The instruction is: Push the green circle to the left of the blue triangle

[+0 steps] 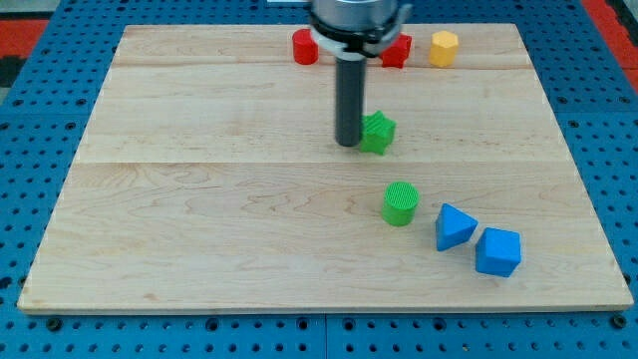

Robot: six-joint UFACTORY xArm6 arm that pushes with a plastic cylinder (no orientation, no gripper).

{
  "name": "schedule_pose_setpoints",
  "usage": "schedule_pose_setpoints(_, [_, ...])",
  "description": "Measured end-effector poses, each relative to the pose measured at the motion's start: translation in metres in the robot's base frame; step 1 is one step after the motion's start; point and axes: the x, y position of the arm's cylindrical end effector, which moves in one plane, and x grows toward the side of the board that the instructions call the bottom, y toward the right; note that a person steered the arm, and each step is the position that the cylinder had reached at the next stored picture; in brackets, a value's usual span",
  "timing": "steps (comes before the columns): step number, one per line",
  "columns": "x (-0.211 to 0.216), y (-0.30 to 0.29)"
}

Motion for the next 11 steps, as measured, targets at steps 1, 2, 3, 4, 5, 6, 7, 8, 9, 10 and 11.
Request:
schedule_pose_setpoints(1, [0.007,0.047])
schedule_pose_setpoints(2, [0.006,0.058])
schedule_pose_setpoints(3, [-0.012,0.058])
schedule_pose_setpoints(4, [-0.006,0.058])
schedule_pose_setpoints(5, [0.020,0.045])
schedule_pose_setpoints(6, [0.030,0.071])
schedule_pose_setpoints(7, [0.045,0.093])
schedule_pose_setpoints(8, [0.076,0.073])
schedule_pose_setpoints(9, [0.104,0.031])
schedule_pose_setpoints(10, [0.106,-0.019])
schedule_pose_setpoints(11, [0.139,-0.013])
